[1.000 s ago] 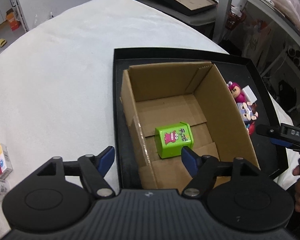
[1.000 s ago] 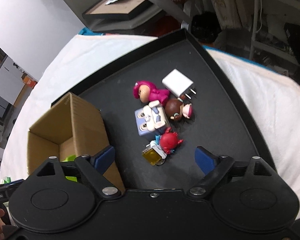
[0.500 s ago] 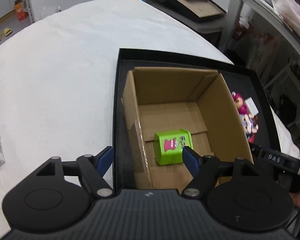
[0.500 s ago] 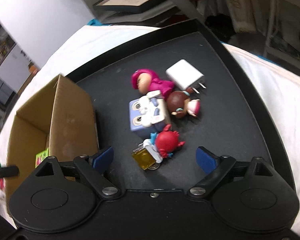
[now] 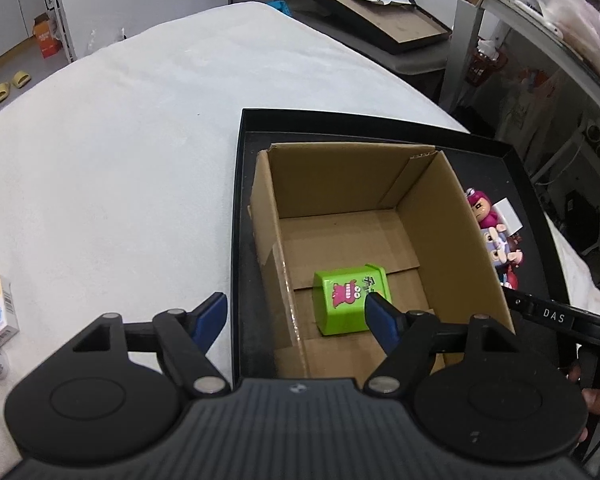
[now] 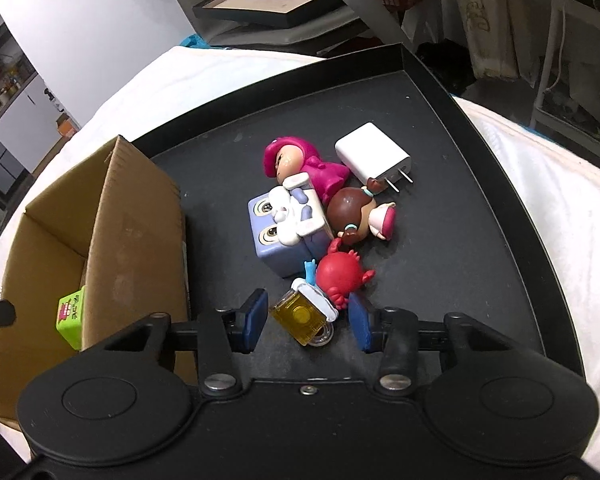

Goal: Organize rigid objects
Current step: 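Move the right gripper to the red crab figure with yellow cup and grasp, then carry the red crab figure into the box and open the right gripper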

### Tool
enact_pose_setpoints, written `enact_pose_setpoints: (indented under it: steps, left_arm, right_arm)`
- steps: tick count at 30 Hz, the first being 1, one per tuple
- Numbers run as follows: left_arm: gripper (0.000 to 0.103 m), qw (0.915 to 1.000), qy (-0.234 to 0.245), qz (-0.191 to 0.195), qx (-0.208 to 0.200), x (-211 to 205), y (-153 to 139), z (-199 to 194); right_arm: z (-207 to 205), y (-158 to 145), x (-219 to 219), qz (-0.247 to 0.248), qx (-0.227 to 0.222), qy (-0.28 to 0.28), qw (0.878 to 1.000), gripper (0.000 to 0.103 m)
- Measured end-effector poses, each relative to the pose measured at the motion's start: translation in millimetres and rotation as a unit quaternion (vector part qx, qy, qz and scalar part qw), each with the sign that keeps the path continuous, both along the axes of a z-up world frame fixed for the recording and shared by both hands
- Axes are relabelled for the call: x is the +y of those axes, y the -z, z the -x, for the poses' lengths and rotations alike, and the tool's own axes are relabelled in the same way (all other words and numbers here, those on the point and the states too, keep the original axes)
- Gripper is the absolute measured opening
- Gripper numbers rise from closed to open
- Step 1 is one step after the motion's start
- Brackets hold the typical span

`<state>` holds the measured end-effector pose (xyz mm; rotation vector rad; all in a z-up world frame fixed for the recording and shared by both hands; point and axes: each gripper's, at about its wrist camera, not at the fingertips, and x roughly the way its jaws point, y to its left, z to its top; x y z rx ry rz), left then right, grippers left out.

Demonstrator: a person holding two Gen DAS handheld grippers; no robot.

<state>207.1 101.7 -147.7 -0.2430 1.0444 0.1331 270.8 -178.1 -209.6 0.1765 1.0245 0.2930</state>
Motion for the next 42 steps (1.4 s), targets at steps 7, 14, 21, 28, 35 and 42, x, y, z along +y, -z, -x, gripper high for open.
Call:
enact_pose_setpoints:
  steps: [7, 14, 21, 28, 35, 42]
  left_arm:
    - [0.074, 0.9998, -0.015, 0.012, 0.001, 7.1, 0.6, 4.4]
    - [0.074, 0.9996, -0.016, 0.023, -0.006, 11.7, 0.4, 9.1]
    - [0.074, 0.9998, -0.007, 0.016, -0.007, 12.8, 1.3, 12.0]
    - [0.073, 0.9995, 0.012, 0.029, 0.01, 12.9, 7.6, 11.7]
    - [0.048, 0.9992, 0.016, 0.031, 0.021, 15.2, 13.1, 13.9]
    - [0.015, 0.995, -0.009, 0.097, 0.02, 35.3, 20.2, 15.0]
  right_arm:
    - [4.7, -17.6, 1.5, 0.016, -0.011, -0.001, 1.0, 0.043]
    - [10.0, -38.1, 4.3, 0.02, -0.024, -0.004, 1.0, 0.043]
    - [14.7, -65.6, 15.7, 0.024, -0.046, -0.006, 0.999, 0.043]
    - [15.2, -90.4, 33.7, 0.02, -0.066, -0.013, 0.998, 0.043]
    - [19.8, -105.8, 59.9, 0.016, -0.075, -0.036, 0.996, 0.043]
    - [26.5, -112.2, 90.0, 0.02, -0.08, -0.064, 0.995, 0.043]
